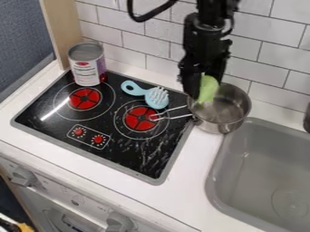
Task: Put the green item into the silver pot
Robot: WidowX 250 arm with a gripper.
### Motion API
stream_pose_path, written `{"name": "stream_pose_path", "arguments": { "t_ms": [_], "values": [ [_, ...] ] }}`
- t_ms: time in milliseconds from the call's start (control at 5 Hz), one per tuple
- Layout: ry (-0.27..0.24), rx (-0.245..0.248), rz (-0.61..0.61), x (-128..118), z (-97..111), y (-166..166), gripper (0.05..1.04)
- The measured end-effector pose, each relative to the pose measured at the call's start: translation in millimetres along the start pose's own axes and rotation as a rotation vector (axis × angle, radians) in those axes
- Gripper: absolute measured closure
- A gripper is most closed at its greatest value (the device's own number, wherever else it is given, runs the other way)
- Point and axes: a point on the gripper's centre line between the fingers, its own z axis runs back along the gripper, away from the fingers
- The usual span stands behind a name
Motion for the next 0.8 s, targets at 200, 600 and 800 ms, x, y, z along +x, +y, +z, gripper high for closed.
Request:
{"name": "stream_pose_path", "arguments": {
  "t_ms": [200,600,800],
  "values": [
    [-0.022,0.024,-0.01,-1.4,-2.3,3.9,0.364],
    [-0.035,0.048,-0.036,-12.6,-10.1,3.6,0.364],
    [-0.023,0.047,-0.047,-17.9,-14.2,4.8,0.364]
  ]
}}
